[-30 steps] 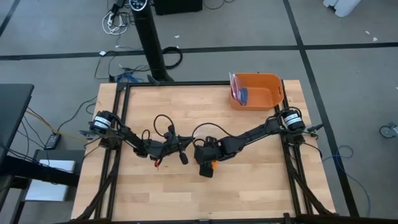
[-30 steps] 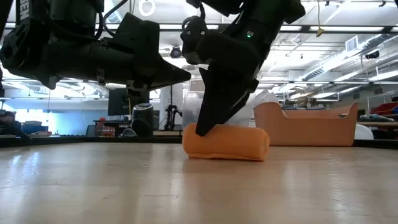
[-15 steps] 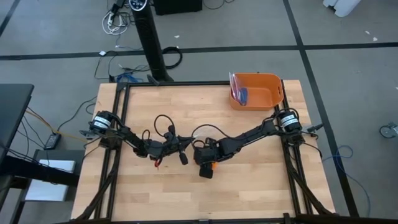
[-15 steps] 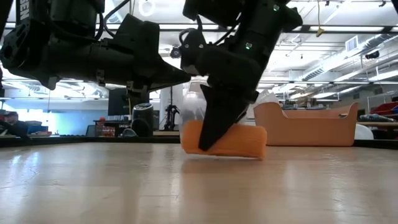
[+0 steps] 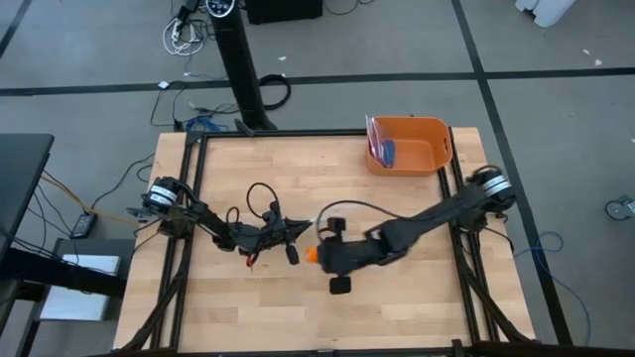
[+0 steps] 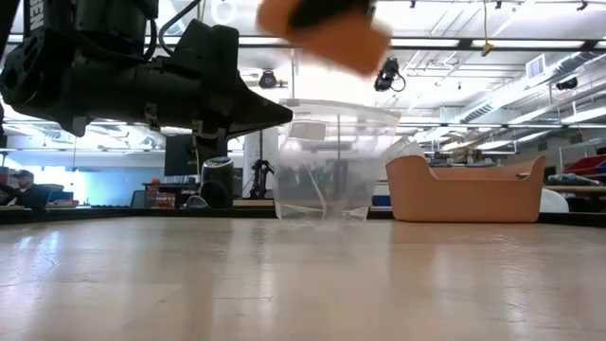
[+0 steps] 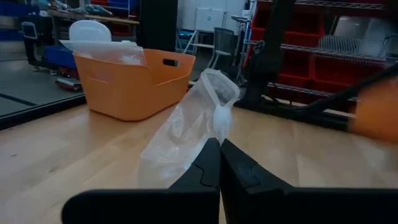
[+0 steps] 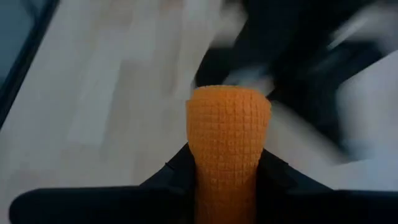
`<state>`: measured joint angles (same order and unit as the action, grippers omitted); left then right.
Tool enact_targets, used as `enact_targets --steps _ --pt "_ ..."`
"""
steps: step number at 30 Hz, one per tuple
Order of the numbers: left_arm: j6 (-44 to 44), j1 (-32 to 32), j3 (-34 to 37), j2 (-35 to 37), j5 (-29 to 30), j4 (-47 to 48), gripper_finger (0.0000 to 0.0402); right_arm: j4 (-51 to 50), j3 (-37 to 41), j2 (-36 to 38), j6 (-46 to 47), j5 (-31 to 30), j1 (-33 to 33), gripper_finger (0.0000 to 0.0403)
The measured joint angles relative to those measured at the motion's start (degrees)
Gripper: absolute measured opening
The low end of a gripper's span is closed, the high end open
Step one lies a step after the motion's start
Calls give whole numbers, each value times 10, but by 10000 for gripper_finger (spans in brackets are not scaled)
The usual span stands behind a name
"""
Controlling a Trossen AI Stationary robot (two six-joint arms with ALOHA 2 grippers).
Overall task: Roll bandage
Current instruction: Put the rolled orange bandage into the transparent zip bag
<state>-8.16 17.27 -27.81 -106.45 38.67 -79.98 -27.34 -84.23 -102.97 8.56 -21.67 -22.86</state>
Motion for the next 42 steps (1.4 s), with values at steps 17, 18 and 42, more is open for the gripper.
enact_targets --steps 17,18,42 --pt "-1 1 0 0 -80 -58 0 268 202 185 -260 -74 46 92" --pt "-1 1 0 0 -83 -58 0 283 215 188 -262 -56 56 92" --pt "-11 1 0 0 -90 -55 0 400 296 224 -309 31 115 92"
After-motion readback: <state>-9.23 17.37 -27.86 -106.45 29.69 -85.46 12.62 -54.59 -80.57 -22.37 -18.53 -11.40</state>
